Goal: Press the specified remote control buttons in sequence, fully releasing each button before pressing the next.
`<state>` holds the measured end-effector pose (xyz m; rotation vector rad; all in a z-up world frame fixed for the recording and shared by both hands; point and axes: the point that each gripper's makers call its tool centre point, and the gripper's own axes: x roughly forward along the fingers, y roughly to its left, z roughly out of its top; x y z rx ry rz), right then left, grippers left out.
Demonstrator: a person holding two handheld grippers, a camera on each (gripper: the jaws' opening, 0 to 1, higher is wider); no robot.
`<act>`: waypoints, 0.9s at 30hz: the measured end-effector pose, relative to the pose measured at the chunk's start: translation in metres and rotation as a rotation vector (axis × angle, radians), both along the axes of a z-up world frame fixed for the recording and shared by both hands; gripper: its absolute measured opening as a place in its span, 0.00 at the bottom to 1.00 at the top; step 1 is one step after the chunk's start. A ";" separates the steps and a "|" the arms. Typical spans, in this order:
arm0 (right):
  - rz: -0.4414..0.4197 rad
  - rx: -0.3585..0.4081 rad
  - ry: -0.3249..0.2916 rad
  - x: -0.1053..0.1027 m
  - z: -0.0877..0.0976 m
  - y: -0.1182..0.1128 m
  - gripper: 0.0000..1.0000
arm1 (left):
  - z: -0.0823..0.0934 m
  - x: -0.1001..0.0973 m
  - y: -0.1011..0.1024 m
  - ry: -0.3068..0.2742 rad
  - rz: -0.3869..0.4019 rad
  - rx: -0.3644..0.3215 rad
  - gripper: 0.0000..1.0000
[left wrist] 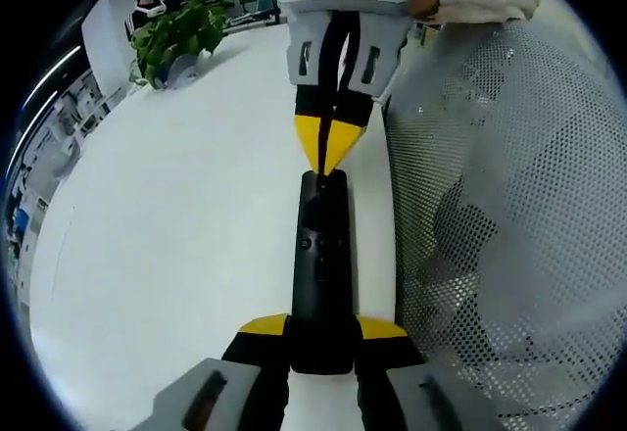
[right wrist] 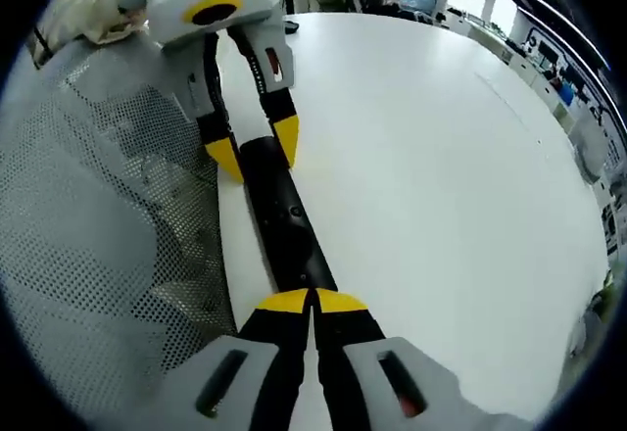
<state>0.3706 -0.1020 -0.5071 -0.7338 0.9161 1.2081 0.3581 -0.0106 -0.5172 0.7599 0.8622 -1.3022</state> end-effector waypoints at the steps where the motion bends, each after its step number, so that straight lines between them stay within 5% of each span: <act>1: 0.001 0.000 -0.001 0.000 0.000 0.000 0.00 | 0.000 0.000 0.000 0.000 0.001 0.000 0.25; 4: 0.002 0.029 0.006 -0.001 0.002 0.008 0.00 | 0.000 0.000 0.000 0.001 0.003 0.001 0.25; 16: 0.112 -0.056 -0.039 -0.001 0.000 0.012 0.00 | 0.000 0.000 0.001 0.002 0.003 0.005 0.25; 27: 0.152 -0.157 0.008 -0.001 -0.001 0.011 0.00 | 0.001 -0.001 0.000 0.002 0.004 0.006 0.25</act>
